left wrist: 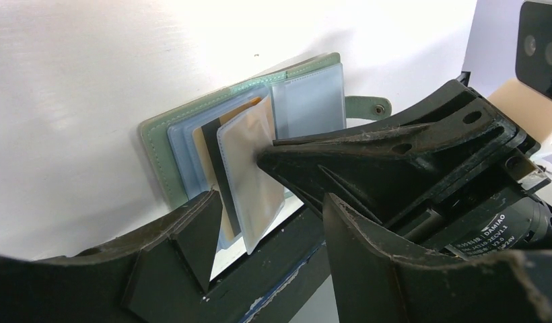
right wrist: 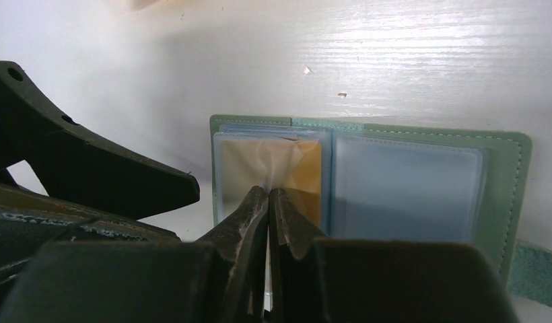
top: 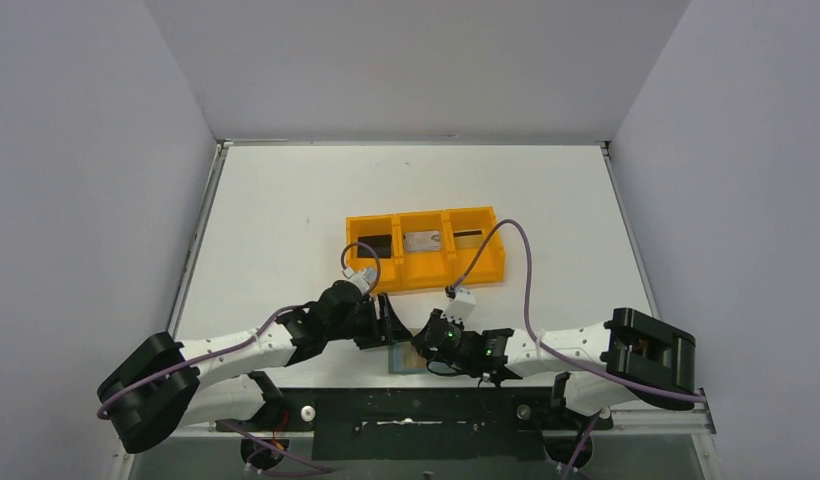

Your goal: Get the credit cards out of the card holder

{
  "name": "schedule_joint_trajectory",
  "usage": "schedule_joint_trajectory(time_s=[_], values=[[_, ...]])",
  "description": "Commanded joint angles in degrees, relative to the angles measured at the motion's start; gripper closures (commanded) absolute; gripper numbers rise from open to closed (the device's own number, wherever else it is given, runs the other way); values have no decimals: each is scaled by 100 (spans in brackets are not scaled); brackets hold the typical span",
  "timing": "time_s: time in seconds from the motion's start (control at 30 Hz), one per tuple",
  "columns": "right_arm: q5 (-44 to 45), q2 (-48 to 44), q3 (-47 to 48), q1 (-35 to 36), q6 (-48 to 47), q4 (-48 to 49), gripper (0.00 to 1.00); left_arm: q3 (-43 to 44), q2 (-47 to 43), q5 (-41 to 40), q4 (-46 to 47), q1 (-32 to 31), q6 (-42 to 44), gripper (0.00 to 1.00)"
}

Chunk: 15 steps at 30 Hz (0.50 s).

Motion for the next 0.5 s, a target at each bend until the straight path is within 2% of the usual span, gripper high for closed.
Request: schedule_joint_trajectory(time_s=[0.0,0.47], values=[[144,-316,-119,-32,138,381,100,-3,-65,-66,374,-21,-84,44],[169,-471,-375,-55,269,577,100,103,609,359,773,-75,-66,47]])
